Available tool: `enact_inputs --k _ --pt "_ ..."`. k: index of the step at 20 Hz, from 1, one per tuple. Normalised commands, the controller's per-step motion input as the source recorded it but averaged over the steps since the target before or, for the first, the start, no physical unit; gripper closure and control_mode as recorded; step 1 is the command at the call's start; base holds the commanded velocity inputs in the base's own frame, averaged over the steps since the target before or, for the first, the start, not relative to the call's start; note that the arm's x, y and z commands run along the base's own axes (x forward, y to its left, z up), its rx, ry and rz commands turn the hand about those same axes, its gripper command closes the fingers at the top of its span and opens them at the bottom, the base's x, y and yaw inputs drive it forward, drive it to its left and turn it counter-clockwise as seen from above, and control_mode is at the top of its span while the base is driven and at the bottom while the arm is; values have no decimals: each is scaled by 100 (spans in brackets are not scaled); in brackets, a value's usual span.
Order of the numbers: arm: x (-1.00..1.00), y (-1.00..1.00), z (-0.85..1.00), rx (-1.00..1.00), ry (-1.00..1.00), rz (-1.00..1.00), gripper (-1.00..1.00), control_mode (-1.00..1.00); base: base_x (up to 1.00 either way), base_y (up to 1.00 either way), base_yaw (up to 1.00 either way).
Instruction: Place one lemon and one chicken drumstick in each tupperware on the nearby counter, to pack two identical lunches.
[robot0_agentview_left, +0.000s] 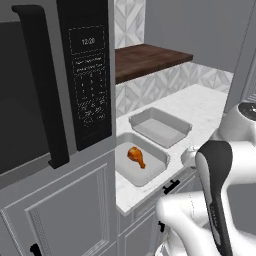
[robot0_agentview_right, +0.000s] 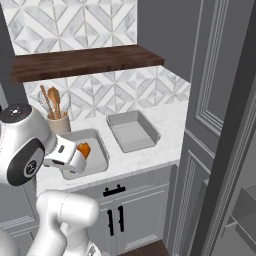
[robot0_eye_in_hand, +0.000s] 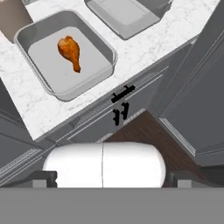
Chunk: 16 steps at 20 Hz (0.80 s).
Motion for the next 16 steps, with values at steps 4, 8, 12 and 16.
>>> enact_inputs --k 4,8,12,16 --pt "0 0 0 0 0 0 -100 -100 0 0 0" --pt "-25 4 -1 0 0 0 -100 -100 0 0 0" --pt "-21 0 -1 0 0 0 -100 100 -75 7 0" --pt "0 0 0 0 0 0 -100 100 -100 4 -17"
